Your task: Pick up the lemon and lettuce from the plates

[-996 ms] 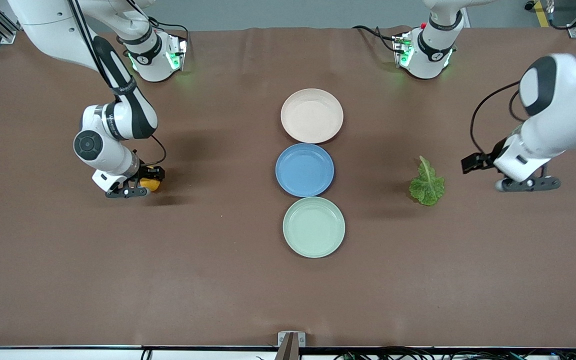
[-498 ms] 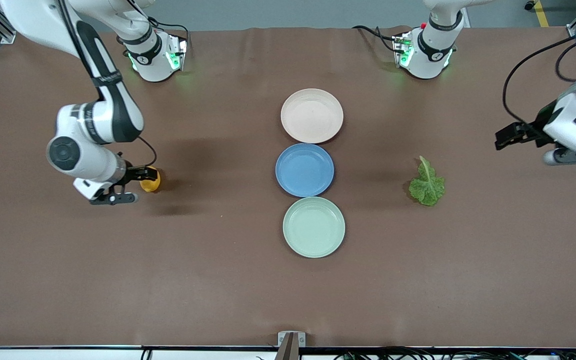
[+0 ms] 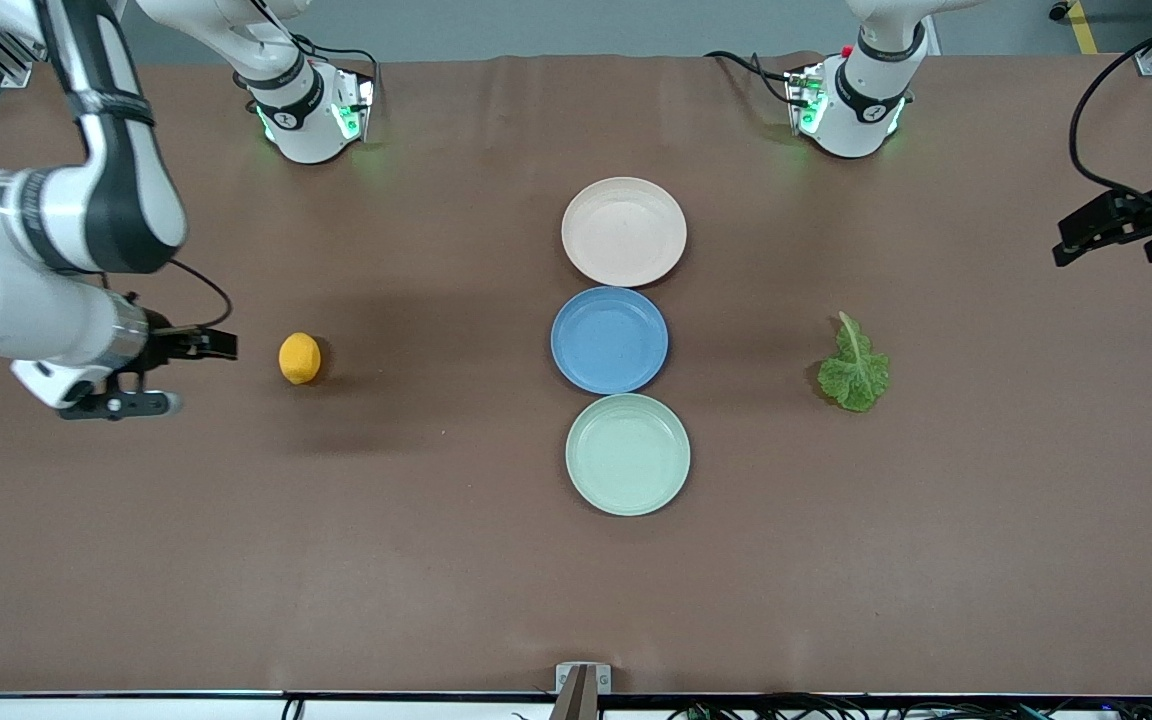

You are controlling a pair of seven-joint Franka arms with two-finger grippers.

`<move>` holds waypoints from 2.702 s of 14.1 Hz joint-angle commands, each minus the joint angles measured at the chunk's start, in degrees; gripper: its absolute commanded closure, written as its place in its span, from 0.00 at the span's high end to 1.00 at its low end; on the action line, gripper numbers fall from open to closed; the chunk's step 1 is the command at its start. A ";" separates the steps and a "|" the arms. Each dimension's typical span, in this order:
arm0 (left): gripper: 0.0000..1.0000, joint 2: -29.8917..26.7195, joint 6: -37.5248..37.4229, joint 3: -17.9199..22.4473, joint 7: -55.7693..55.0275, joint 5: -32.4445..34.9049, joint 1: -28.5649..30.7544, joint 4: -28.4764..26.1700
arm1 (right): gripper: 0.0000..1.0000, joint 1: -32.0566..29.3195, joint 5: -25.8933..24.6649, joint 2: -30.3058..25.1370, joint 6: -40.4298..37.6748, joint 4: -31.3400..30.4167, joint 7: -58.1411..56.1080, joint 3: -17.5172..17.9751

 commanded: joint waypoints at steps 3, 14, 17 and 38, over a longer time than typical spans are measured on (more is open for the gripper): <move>1.00 -1.37 -2.10 -0.65 0.06 -1.08 0.43 0.49 | 1.00 -3.91 -1.98 0.07 -7.88 9.53 -2.99 0.69; 1.00 -0.76 -1.75 -0.74 0.24 -1.17 -0.01 2.25 | 1.00 -5.50 -0.84 1.30 -14.73 18.33 -2.37 1.04; 1.00 -0.67 -1.75 -0.74 0.24 -1.17 -0.01 2.25 | 1.00 -5.85 -0.05 -1.15 -15.00 16.06 -2.46 0.96; 1.00 -0.49 -1.49 9.36 0.06 -0.55 -12.84 2.33 | 1.00 -5.85 2.49 -17.68 -10.26 2.43 -3.07 0.87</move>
